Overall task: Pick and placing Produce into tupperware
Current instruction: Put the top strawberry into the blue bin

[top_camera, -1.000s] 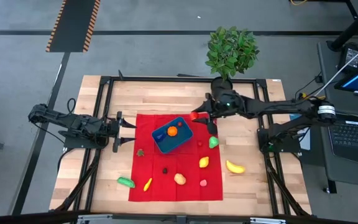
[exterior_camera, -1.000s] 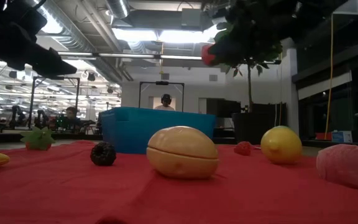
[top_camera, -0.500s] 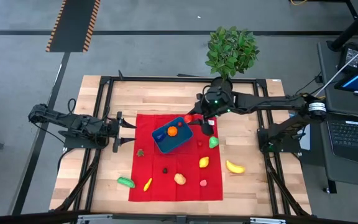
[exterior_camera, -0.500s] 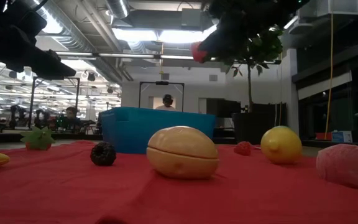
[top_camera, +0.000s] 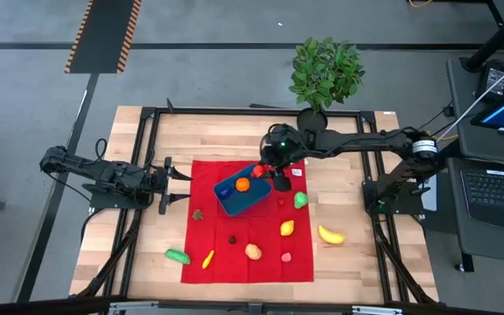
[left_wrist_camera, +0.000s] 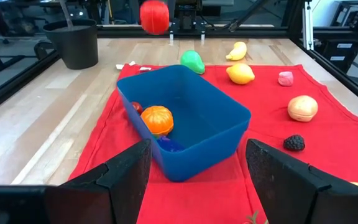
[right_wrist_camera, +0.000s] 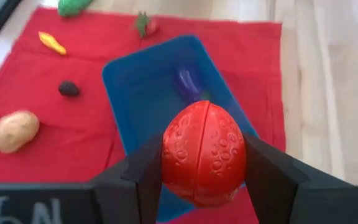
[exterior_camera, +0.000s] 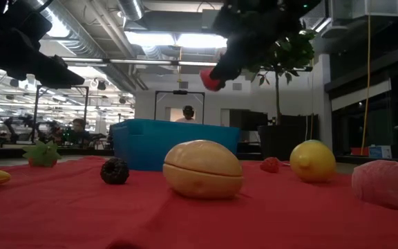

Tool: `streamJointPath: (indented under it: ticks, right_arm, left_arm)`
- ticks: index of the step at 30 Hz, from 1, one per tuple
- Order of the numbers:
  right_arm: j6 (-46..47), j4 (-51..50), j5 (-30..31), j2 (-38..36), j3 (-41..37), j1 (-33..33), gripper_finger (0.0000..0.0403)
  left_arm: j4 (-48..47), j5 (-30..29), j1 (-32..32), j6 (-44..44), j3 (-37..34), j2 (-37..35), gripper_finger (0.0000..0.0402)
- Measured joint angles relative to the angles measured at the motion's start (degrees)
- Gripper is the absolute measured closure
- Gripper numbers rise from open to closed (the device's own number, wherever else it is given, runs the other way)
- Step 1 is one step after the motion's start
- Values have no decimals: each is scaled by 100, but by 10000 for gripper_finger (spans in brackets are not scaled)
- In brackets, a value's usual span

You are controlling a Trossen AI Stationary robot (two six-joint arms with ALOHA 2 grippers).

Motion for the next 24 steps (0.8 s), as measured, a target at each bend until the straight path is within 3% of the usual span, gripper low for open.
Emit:
streamJointPath:
  ticks: [14, 24]
  right_arm:
    - [-472, -1150, 146, 990, 1214, 152, 218]
    - [-463, -1464, 349, 1407, 1412, 210, 218]
  left_arm:
    - [-128, 0, 0, 2, 0, 0, 147]
    - [-130, 0, 0, 0, 0, 0, 147]
